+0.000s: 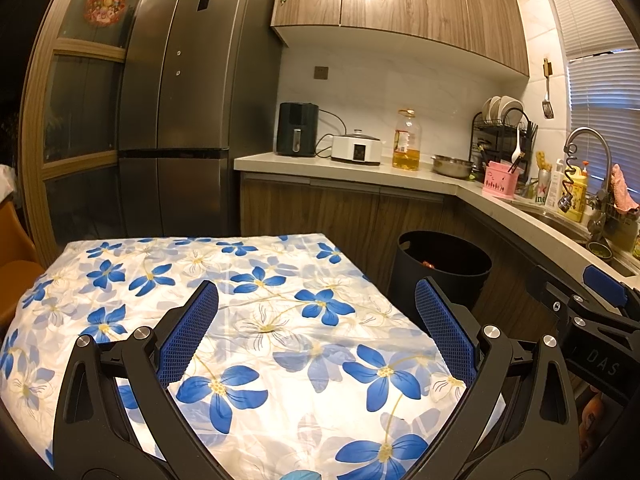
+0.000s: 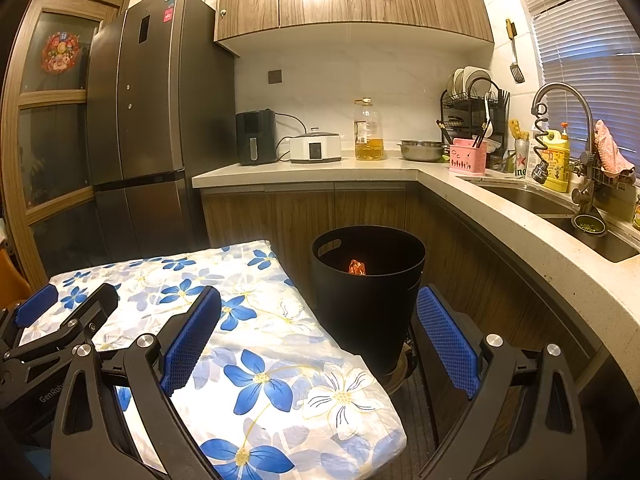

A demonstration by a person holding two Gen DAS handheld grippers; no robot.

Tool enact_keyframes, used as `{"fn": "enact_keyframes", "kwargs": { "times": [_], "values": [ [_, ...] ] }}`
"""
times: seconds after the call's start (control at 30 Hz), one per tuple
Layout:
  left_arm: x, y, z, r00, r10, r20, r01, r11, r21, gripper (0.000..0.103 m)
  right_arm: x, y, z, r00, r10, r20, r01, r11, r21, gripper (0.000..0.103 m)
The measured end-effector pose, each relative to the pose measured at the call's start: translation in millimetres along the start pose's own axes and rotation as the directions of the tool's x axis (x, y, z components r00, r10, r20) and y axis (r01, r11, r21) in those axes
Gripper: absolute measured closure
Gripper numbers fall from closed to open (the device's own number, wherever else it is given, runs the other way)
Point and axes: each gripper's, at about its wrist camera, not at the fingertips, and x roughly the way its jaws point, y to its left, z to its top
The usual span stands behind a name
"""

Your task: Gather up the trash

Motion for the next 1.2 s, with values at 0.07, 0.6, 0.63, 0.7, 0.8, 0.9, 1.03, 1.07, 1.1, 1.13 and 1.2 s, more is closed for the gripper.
{"fn": "enact_keyframes", "kwargs": {
  "times": [0.07, 0.6, 0.63, 0.7, 0.8, 0.9, 1.03, 1.07, 1.1, 1.13, 1.2],
  "values": [
    [0.2, -0.3, -0.2, 1.0, 0.0, 0.0, 0.0, 1.0, 0.0, 0.006, -0.4, -0.1, -0.3, 1.0, -0.001, 0.0, 0.001, 1.0, -0.001, 0.008],
    [-0.5, -0.5, 0.4, 1.0, 0.0, -0.002, 0.0, 1.0, 0.001, 0.006, 0.3, -0.8, 0.3, 1.0, -0.002, 0.001, 0.002, 1.0, 0.004, 0.008],
    [-0.4, -1.0, 0.2, 1.0, 0.0, -0.002, 0.0, 1.0, 0.0, 0.006, -0.1, -1.4, -0.1, 1.0, -0.003, 0.002, 0.003, 1.0, 0.004, 0.008],
    [-1.4, -0.6, 1.8, 1.0, -0.002, -0.004, 0.002, 1.0, 0.001, 0.006, 0.4, -1.6, 0.2, 1.0, -0.001, 0.0, 0.001, 1.0, 0.006, 0.008],
    [-1.9, -1.0, 3.5, 1.0, -0.003, -0.004, 0.003, 1.0, 0.006, 0.006, 0.3, -1.4, 0.2, 1.0, -0.002, 0.001, 0.002, 1.0, 0.005, 0.008],
    [-1.7, -1.3, 3.8, 1.0, -0.004, -0.004, 0.004, 1.0, 0.01, 0.006, 0.4, -1.5, 0.1, 1.0, -0.002, 0.002, 0.002, 1.0, 0.006, 0.008],
    [0.4, -4.4, 2.7, 1.0, -0.007, -0.011, 0.007, 1.0, 0.021, 0.006, -0.3, -2.9, -0.3, 1.0, -0.001, -0.001, 0.001, 1.0, 0.008, 0.008],
    [1.6, -4.7, 3.0, 1.0, -0.006, -0.018, 0.006, 1.0, 0.025, 0.006, -0.4, -3.2, -0.1, 1.0, -0.003, -0.001, 0.003, 1.0, 0.009, 0.008],
    [2.3, -6.0, 2.6, 1.0, -0.001, -0.021, 0.001, 1.0, 0.03, 0.006, -0.8, -3.9, 0.0, 1.0, -0.003, 0.0, 0.003, 1.0, 0.01, 0.008],
    [2.8, -7.3, 2.1, 1.0, 0.009, -0.022, -0.008, 0.999, 0.036, 0.006, -0.6, -3.5, 0.4, 1.0, -0.003, 0.0, 0.003, 1.0, 0.011, 0.008],
    [4.9, -8.5, 1.9, 0.999, 0.032, -0.026, -0.031, 0.998, 0.049, 0.006, -0.7, -4.2, 0.0, 1.0, -0.003, 0.0, 0.003, 1.0, 0.009, 0.008]
  ]
}}
